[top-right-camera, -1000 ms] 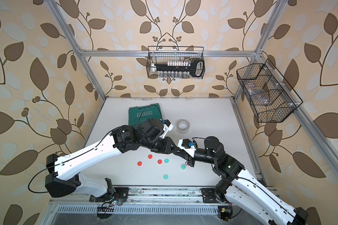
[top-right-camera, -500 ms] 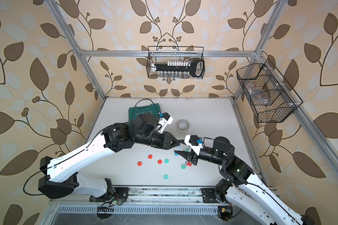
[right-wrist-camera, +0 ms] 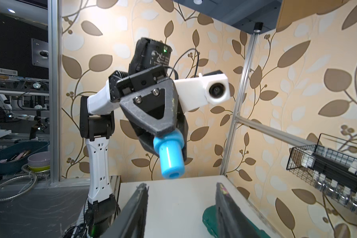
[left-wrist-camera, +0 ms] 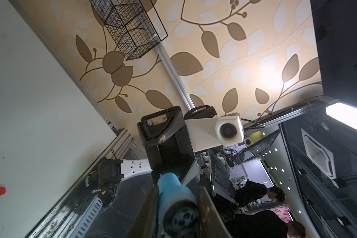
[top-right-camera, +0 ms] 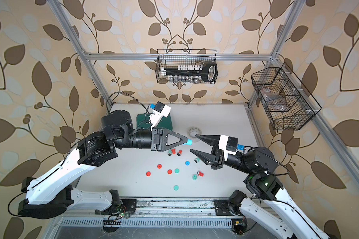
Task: Close the stamp cap
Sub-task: Pick up the stamp from the center of the board.
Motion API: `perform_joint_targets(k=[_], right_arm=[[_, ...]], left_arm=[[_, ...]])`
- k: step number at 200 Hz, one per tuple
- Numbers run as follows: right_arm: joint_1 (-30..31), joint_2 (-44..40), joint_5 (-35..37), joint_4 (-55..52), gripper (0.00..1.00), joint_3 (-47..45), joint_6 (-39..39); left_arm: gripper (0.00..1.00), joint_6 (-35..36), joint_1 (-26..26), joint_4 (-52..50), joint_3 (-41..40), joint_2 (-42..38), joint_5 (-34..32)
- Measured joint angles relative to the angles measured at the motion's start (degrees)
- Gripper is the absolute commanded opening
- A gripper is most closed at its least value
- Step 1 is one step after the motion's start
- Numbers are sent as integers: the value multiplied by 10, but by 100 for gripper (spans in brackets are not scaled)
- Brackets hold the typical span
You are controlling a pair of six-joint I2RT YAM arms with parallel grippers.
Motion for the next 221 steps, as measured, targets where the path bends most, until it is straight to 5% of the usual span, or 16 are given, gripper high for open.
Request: perform_joint_targets(k=[148, 221], right_arm=[[12, 81, -67, 180, 20, 21, 56], [16, 84, -67, 184, 18, 21, 57]], left_arm=[[10, -86, 3, 90, -14, 0, 27], [9, -90, 4, 96, -14, 0, 37]])
